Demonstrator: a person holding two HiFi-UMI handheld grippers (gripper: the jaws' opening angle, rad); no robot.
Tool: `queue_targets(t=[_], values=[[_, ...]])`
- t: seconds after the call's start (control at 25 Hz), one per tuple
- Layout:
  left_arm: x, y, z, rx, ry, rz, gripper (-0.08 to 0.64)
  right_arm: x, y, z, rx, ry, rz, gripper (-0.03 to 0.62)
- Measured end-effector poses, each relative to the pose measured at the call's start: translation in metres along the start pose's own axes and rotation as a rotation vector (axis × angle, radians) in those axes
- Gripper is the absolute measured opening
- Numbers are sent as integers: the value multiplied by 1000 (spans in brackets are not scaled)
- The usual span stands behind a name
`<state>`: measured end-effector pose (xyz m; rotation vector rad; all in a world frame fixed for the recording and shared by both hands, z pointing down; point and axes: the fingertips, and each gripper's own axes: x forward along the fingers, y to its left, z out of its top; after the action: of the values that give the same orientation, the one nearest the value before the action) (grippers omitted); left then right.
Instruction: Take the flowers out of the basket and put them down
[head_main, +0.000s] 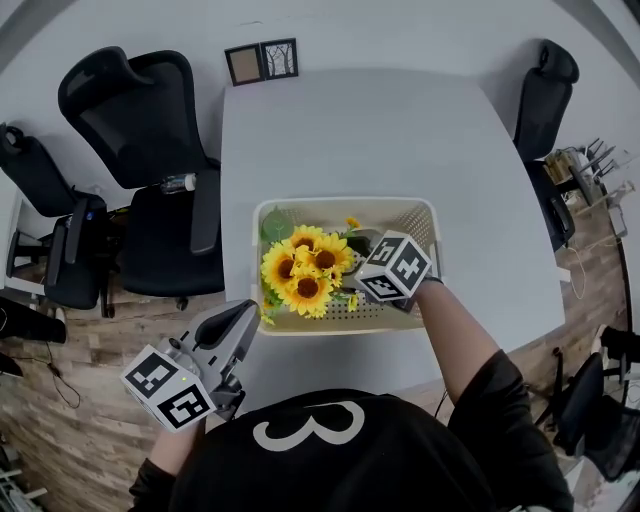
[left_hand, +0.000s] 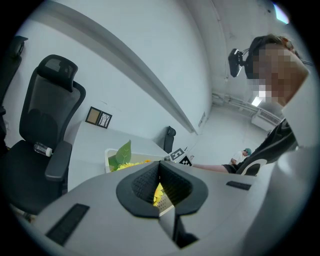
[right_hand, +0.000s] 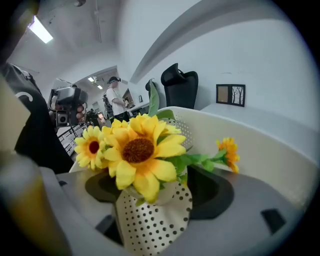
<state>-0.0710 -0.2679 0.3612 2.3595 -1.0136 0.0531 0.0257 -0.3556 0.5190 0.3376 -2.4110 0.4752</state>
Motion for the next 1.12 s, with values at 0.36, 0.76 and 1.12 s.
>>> queue_targets(t=[0.36, 0.76, 1.12], values=[[-7, 10, -3, -9, 15, 22, 12, 20, 20, 9, -63, -62, 144, 365], [-14, 20, -6, -16, 28, 63, 12, 31, 30, 12, -73, -142, 249, 346], [-19, 26, -6, -21, 36, 63, 12, 33, 21, 12, -137, -149, 151, 224]])
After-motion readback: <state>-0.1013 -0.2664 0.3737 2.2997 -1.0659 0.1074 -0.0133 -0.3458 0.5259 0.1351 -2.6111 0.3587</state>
